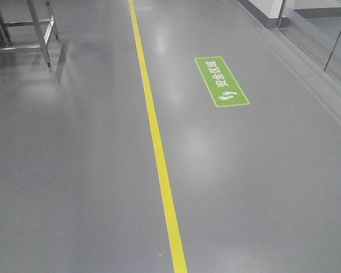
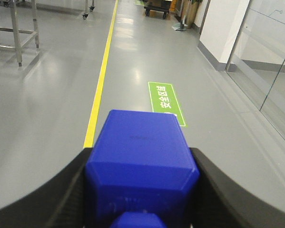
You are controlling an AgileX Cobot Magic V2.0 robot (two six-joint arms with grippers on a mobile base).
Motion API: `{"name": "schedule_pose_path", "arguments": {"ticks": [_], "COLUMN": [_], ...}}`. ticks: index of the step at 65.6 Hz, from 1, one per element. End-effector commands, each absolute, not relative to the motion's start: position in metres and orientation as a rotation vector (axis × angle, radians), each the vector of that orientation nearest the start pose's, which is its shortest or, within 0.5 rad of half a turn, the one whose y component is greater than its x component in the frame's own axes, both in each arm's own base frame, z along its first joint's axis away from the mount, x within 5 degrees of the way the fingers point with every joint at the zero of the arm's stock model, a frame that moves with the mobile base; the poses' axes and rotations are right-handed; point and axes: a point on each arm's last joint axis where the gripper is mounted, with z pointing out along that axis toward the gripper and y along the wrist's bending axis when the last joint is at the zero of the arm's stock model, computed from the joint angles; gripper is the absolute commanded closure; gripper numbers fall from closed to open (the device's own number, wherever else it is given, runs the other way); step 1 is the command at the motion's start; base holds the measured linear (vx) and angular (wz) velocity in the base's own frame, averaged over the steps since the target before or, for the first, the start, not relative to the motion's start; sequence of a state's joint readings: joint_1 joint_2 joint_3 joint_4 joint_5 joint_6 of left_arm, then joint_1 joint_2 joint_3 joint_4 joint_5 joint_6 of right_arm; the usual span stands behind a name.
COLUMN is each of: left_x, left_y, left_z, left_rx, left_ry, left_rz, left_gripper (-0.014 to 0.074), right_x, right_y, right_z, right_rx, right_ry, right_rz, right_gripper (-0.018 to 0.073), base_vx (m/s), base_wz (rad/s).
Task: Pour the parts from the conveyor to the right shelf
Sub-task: 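Drive the base away from the conveyor into the aisle, then drive along the yellow floor line toward the bin shelves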
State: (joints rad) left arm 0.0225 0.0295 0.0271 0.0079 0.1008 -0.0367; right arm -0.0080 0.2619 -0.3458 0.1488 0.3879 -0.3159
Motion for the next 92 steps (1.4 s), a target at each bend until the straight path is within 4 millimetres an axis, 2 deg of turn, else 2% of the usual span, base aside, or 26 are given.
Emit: {"name": "schedule_pose_path", "arguments": {"ticks": [1, 92], "left_x": [0.0604, 0.0604], "left_y": [0.0015, 0.0015], "left_z": [0.2061, 0.2061], "left_rx": [-0.055, -0.055], "left_ry": [1.557, 1.557], "left_rz": [-0.016, -0.016], "left_gripper": [0.0602, 0.0602], "right_x": [0.0707, 0.0707], "right_y": [0.0033, 0.0033], "right_z": [0.2939, 0.2939], "right_rx": [-0.173, -0.173], "right_ry": [1.679, 1.678], "right_rz": [-0.104, -0.104], "right_gripper": [0.0564, 0.0564], "base_vx": [0.57, 0.69], "base_wz": [-0.01, 0.04]}}
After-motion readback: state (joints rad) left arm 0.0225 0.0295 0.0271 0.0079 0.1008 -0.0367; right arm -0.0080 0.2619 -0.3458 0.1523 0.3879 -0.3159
